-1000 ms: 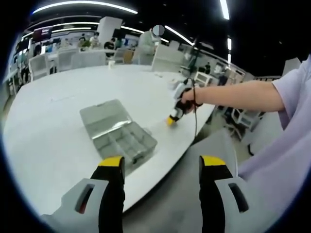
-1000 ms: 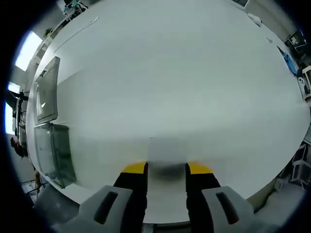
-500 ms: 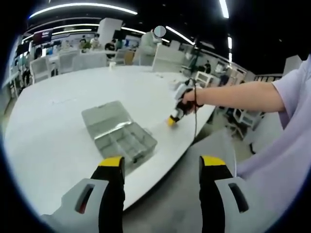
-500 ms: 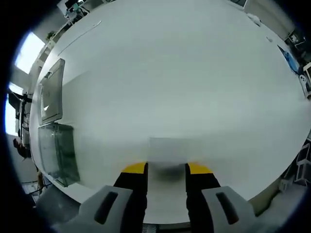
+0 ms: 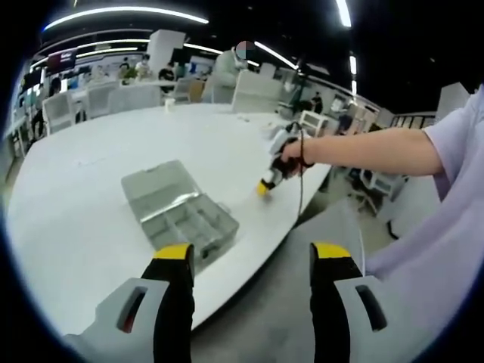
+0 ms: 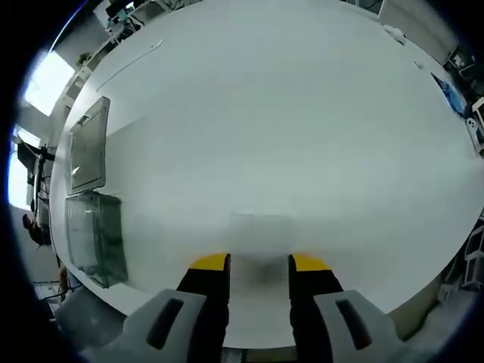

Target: Insert the divider into the dual guide fixture by aligning both edges with the guide slots and pushing it downward to the bottom, including one-sided entry, uneven engagement, binding, and posture correction.

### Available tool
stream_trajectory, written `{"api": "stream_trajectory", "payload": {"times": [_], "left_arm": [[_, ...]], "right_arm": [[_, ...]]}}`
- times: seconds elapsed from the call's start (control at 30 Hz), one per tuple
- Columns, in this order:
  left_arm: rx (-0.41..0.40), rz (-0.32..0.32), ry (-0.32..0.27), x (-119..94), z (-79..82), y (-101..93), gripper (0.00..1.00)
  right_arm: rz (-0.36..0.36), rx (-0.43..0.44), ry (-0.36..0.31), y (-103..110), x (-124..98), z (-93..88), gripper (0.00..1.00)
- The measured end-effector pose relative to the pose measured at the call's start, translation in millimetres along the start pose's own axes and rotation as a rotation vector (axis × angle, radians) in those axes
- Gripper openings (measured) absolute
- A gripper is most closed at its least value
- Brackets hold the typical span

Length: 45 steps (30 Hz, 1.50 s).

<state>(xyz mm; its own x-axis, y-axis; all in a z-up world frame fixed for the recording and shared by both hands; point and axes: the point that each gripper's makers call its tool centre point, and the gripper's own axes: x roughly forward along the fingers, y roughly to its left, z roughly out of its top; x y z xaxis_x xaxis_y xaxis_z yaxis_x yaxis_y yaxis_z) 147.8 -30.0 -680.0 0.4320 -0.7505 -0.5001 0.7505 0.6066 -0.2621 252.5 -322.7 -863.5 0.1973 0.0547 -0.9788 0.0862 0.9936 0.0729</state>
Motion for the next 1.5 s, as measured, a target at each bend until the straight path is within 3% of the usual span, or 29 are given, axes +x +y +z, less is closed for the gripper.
{"api": "stream_trajectory", "payload": {"times": [0.83,1.2,1.5], "left_arm": [[-0.010,0.014,-0.003,-0.5,-1.7,4.9,0.60],[-0.018,0.026,-0.008,-1.5,-1.4,7.6,0.59],[-0.033,0.046,-0.005,-4.3,-3.8,14.1,0.59]], "right_arm": [[0.100,-0.108,-0.237,22.7,-30.2,16.8,0.26],[0.199,-0.173,-0.378,53.2,-62.1,23.8,0.26],[0.298,-0.249,-0.501,84.8,-95.7,19.5,0.26]]}}
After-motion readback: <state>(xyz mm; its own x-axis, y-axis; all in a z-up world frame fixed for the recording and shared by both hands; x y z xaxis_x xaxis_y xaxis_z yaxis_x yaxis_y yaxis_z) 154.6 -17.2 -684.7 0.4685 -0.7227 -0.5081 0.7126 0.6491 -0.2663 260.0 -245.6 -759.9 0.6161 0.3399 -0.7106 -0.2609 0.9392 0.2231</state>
